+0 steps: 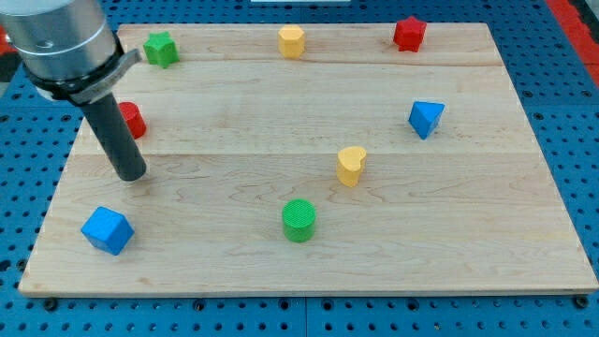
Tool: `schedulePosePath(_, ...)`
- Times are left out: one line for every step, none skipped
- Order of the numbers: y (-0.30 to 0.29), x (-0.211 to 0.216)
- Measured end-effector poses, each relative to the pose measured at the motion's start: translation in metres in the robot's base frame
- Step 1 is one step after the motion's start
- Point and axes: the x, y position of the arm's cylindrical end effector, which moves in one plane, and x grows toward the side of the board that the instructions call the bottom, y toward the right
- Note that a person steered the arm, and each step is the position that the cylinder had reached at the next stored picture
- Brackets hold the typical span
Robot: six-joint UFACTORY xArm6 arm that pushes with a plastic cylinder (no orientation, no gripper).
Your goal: Push the yellow heart right and a bit down
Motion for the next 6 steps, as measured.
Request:
schedulePosePath(0.027, -0.003)
schedulePosePath(0.059, -0.018)
schedulePosePath(0.099, -0.015)
schedulePosePath(0.132, -0.016)
schedulePosePath(0.153, -0.029)
schedulePosePath(0.229, -0.029)
